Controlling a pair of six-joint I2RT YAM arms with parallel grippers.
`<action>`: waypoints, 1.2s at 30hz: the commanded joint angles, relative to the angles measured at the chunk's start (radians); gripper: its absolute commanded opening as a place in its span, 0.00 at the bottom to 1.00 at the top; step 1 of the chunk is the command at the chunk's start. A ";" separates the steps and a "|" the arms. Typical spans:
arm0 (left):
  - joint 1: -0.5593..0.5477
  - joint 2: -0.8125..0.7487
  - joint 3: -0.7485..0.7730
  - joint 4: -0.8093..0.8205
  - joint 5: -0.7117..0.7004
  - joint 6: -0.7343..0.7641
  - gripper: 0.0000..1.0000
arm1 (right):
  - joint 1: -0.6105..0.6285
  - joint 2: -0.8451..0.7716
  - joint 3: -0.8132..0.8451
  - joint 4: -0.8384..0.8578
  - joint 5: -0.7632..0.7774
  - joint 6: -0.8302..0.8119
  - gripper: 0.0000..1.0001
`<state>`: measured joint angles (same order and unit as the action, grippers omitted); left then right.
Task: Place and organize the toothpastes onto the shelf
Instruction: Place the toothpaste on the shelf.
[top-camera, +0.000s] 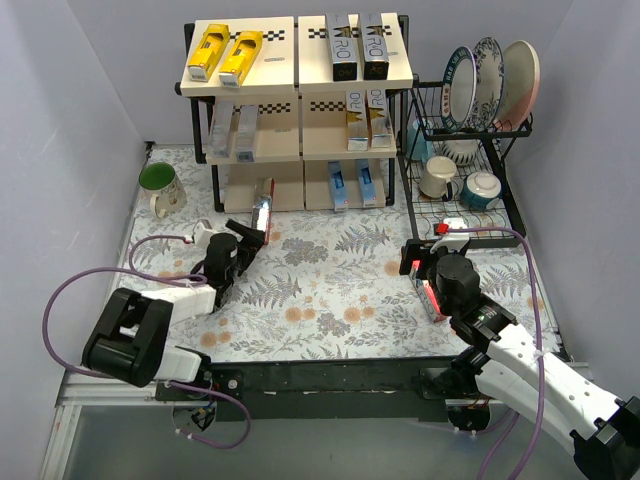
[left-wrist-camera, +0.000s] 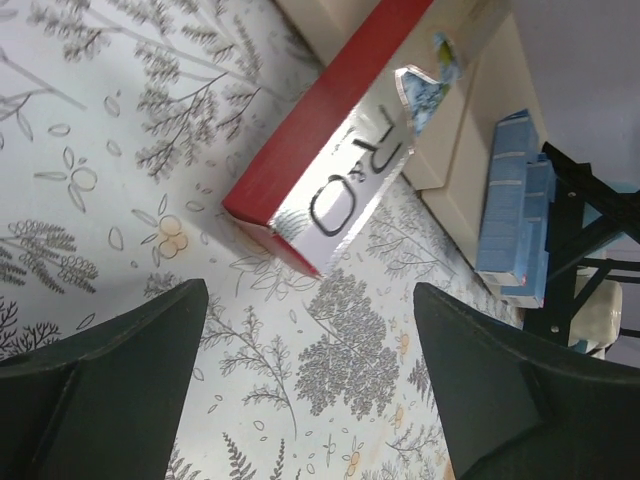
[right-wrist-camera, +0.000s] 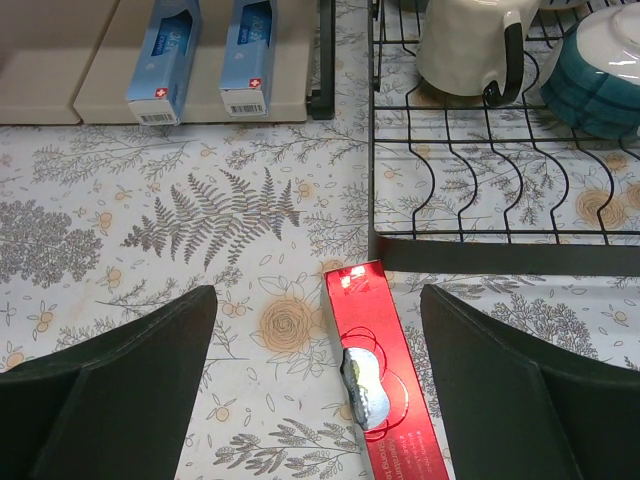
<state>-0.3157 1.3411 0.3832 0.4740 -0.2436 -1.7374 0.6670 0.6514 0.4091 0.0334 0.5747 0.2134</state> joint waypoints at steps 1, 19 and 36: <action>0.006 0.044 0.034 -0.043 0.030 -0.086 0.82 | -0.004 -0.006 -0.012 0.056 0.002 0.003 0.91; 0.007 0.296 0.212 0.115 0.038 -0.134 0.70 | -0.004 0.011 -0.015 0.060 0.005 -0.002 0.91; 0.010 0.397 0.353 0.150 0.036 -0.105 0.71 | -0.004 0.036 -0.004 0.059 0.008 -0.012 0.91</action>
<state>-0.3149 1.7382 0.7258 0.6044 -0.1978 -1.8507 0.6670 0.6849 0.3946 0.0525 0.5728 0.2089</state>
